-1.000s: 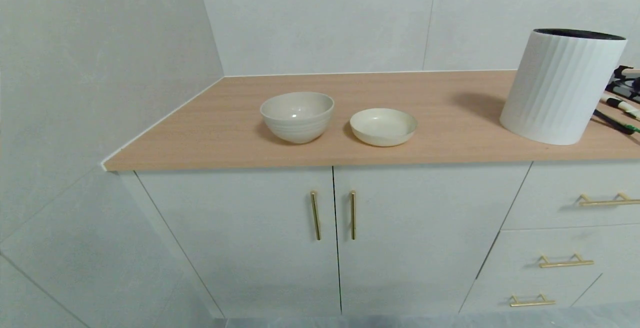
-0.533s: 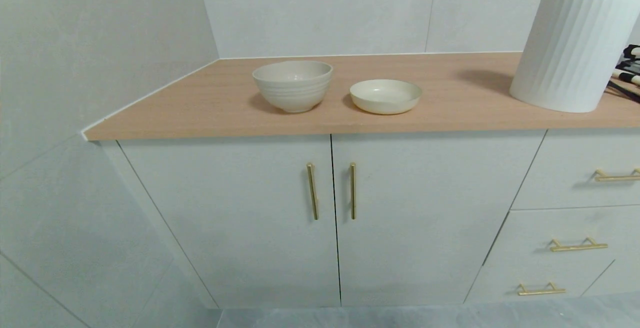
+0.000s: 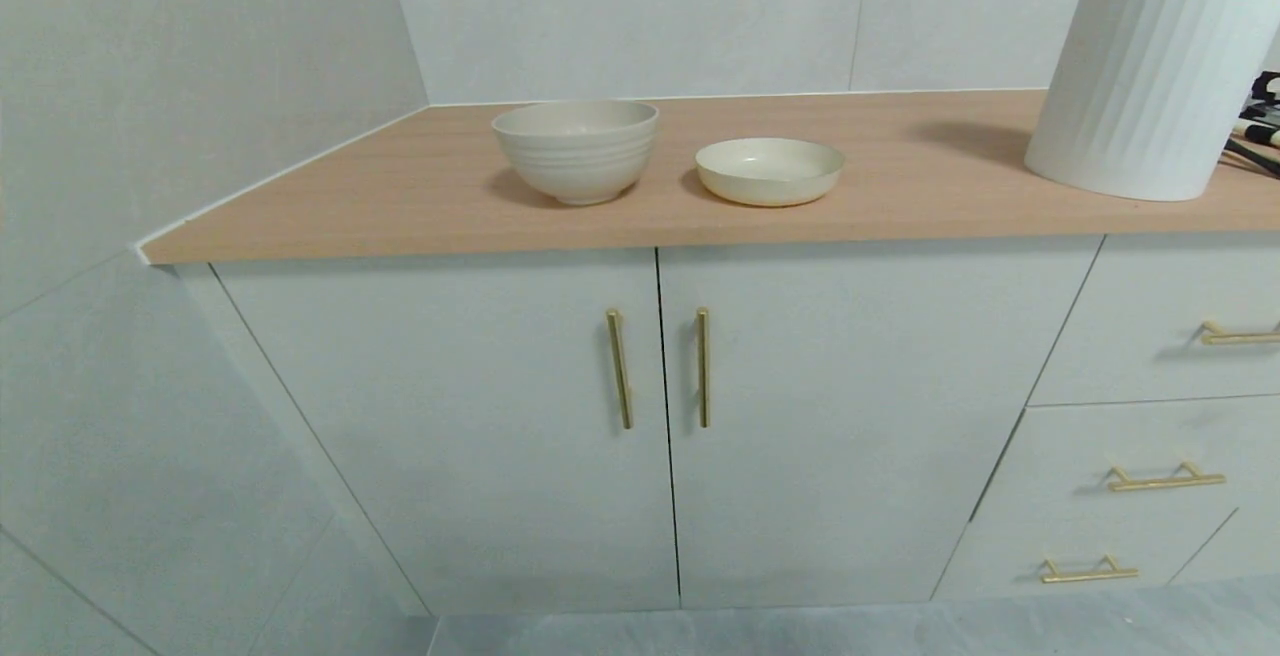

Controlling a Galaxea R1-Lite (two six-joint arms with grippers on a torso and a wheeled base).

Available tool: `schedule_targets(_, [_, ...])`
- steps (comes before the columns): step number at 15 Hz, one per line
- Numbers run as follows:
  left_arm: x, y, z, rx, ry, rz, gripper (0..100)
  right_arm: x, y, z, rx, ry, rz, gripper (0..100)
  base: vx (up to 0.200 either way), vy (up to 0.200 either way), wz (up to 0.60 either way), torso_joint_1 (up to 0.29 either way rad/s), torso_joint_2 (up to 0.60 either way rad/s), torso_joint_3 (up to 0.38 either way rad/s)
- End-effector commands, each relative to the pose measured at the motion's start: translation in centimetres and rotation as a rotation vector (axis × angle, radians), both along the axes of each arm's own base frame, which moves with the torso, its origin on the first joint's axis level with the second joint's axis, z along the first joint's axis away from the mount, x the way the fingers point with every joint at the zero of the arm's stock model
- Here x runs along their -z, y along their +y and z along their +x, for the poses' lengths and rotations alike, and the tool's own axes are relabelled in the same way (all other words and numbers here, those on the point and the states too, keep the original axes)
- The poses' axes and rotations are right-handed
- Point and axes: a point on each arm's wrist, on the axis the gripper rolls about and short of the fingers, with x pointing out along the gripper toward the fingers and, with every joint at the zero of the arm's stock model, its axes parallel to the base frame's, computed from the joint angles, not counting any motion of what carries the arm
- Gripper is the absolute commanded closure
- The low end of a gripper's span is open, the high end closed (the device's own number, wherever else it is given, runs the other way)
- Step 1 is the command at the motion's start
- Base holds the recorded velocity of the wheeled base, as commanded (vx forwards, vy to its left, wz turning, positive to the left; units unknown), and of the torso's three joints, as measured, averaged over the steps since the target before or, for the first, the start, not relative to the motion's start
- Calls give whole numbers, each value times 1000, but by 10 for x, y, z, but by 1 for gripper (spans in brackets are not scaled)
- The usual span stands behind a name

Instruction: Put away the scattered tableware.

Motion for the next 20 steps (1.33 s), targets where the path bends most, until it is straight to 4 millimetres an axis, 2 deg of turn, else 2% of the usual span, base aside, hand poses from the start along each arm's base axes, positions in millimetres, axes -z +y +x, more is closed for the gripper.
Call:
schedule_targets(1, [0, 0, 0, 0, 0, -1, 0, 0, 0, 0, -1, 1, -1, 0, 0, 0, 0, 0, 0, 0])
schedule_targets(16, [0, 0, 0, 0, 0, -1, 0, -1, 0, 0, -9, -2, -2, 0, 0, 0, 0, 0, 0, 0])
schedule_targets(17, [0, 0, 0, 0, 1, -1, 0, -20, 0, -5, -15, -66, 13, 0, 0, 0, 0, 0, 0, 0])
schedule_targets(18, [0, 0, 0, 0, 1, -1, 0, -57, 1, -16, -75, -145, 109, 0, 0, 0, 0, 0, 0, 0])
schedule_targets(19, [0, 0, 0, 0, 0, 1, 0, -76, 2, -14, -178, -93, 172, 0, 0, 0, 0, 0, 0, 0])
schedule_targets(20, [0, 0, 0, 0, 1, -1, 0, -81, 3, -9, -252, -27, 171, 0, 0, 0, 0, 0, 0, 0])
